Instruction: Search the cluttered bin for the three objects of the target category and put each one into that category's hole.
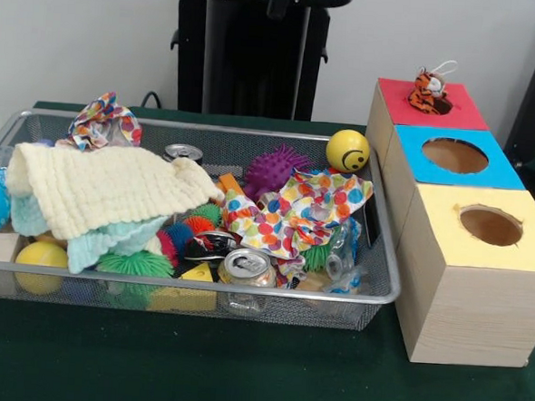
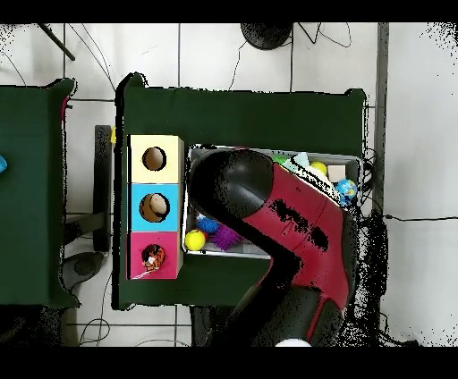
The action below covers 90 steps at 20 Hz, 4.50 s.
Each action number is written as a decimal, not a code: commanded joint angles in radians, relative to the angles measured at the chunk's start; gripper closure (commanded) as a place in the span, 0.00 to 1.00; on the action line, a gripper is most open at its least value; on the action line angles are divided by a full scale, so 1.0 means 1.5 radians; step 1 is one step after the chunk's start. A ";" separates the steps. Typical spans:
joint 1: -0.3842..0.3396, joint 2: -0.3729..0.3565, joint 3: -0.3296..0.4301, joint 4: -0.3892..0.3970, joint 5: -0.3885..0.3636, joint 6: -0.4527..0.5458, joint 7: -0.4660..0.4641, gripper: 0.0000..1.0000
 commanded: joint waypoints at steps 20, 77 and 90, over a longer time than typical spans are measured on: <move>-0.044 -0.122 0.217 0.054 -0.203 -0.017 -0.118 0.00; 0.214 -0.137 0.176 0.332 -0.215 -0.195 -0.061 0.00; 0.246 -0.133 0.165 0.368 -0.235 -0.198 -0.027 0.00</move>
